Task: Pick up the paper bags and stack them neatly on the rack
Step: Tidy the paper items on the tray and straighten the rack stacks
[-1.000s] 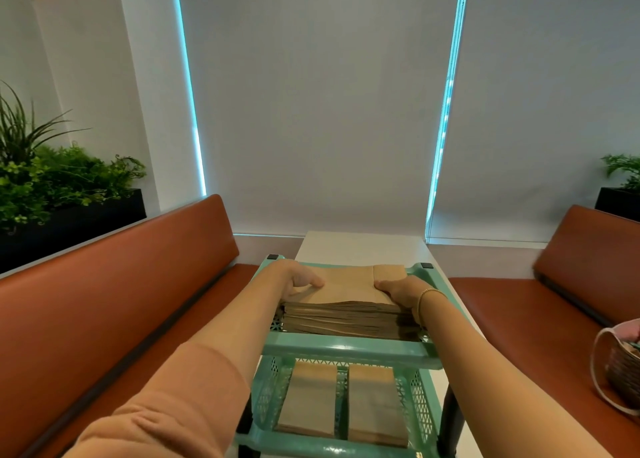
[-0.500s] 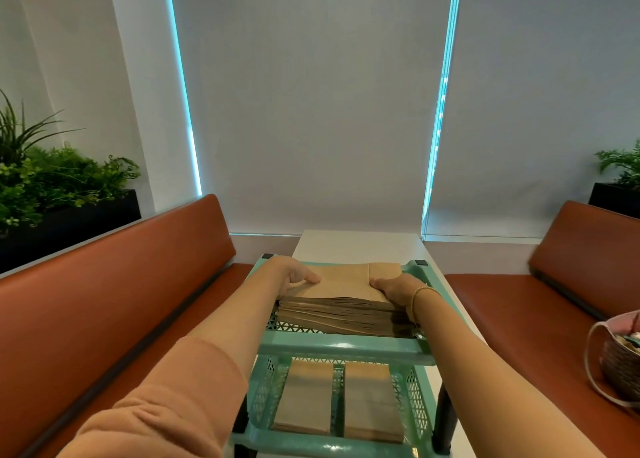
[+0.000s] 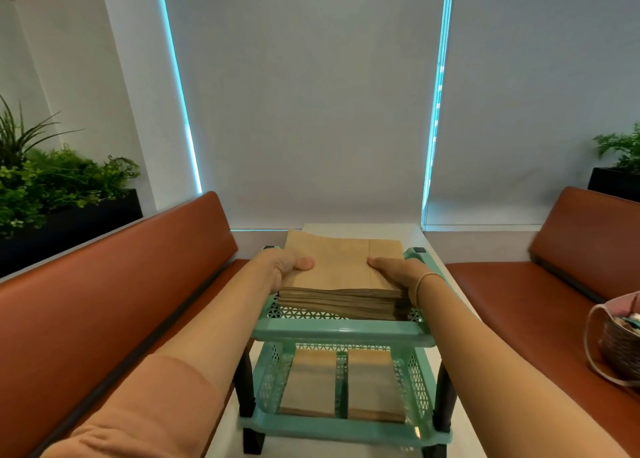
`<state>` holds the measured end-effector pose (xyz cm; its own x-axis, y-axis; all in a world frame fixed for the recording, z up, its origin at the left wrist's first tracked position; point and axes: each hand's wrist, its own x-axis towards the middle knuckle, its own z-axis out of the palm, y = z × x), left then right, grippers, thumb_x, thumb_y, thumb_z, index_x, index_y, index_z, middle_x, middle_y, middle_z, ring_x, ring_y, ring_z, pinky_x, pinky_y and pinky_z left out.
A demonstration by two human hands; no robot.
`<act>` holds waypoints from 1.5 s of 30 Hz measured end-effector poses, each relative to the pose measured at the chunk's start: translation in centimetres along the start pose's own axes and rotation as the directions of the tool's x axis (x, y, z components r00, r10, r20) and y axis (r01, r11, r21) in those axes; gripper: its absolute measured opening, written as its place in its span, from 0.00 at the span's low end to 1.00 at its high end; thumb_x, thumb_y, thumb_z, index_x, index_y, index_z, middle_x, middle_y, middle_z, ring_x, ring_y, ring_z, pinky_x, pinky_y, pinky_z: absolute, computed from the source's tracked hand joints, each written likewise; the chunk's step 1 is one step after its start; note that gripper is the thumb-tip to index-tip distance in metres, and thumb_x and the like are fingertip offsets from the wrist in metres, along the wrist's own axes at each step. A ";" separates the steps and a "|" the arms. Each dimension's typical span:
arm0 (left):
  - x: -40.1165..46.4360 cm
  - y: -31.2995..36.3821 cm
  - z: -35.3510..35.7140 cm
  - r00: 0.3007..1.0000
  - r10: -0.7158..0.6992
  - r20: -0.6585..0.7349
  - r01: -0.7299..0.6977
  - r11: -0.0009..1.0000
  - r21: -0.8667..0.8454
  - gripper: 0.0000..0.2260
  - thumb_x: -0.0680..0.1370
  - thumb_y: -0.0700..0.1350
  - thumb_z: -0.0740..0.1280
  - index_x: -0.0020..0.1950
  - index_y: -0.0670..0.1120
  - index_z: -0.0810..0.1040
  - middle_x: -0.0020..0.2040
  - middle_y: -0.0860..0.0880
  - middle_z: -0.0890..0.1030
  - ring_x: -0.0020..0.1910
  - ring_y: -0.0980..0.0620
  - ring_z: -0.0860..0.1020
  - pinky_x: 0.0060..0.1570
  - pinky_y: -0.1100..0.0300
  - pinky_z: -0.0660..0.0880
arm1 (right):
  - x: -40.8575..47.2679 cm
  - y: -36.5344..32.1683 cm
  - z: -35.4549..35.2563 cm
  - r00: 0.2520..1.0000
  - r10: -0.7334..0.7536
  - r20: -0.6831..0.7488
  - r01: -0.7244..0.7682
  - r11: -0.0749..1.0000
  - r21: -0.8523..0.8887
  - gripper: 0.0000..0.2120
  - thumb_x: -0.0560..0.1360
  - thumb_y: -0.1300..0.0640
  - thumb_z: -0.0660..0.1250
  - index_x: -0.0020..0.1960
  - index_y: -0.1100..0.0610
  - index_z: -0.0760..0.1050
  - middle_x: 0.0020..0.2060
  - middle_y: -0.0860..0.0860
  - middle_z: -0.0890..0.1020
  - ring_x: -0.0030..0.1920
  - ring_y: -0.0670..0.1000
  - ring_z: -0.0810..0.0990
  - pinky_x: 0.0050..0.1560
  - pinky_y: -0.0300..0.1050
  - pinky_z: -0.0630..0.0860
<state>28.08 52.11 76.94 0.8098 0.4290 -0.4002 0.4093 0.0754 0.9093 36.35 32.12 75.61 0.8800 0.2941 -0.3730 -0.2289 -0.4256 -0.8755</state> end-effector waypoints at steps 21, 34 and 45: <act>-2.0 -2.3 -0.8 0.921 0.380 -0.091 -0.373 0.924 0.085 0.44 0.63 0.37 0.78 0.74 0.42 0.60 0.68 0.41 0.71 0.67 0.41 0.69 0.67 0.46 0.67 | -1.3 0.6 -2.9 0.830 -0.471 0.298 0.468 0.879 0.087 0.33 0.59 0.79 0.72 0.58 0.57 0.72 0.52 0.56 0.81 0.54 0.56 0.78 0.49 0.48 0.79; -2.6 -1.8 -0.4 0.908 0.417 -0.049 -0.418 0.908 -0.023 0.52 0.56 0.43 0.82 0.75 0.44 0.57 0.68 0.42 0.70 0.65 0.42 0.70 0.65 0.46 0.70 | -1.5 0.2 -2.8 0.813 -0.462 0.354 0.407 0.886 0.222 0.31 0.63 0.80 0.68 0.62 0.59 0.69 0.49 0.55 0.81 0.51 0.55 0.80 0.46 0.45 0.80; -2.0 -1.9 -0.6 0.911 0.412 0.024 -0.406 0.906 -0.123 0.53 0.45 0.44 0.84 0.69 0.43 0.68 0.57 0.41 0.80 0.59 0.42 0.77 0.61 0.44 0.74 | -1.5 0.2 -2.6 0.786 -0.455 0.418 0.390 0.890 0.235 0.32 0.63 0.83 0.64 0.61 0.58 0.69 0.48 0.57 0.81 0.48 0.55 0.81 0.41 0.47 0.81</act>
<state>25.41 51.66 76.10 0.9162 0.4006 0.0070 -0.0099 0.0050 0.9999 36.04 29.32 76.80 0.6220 0.7827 -0.0237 0.0411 -0.0629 -0.9972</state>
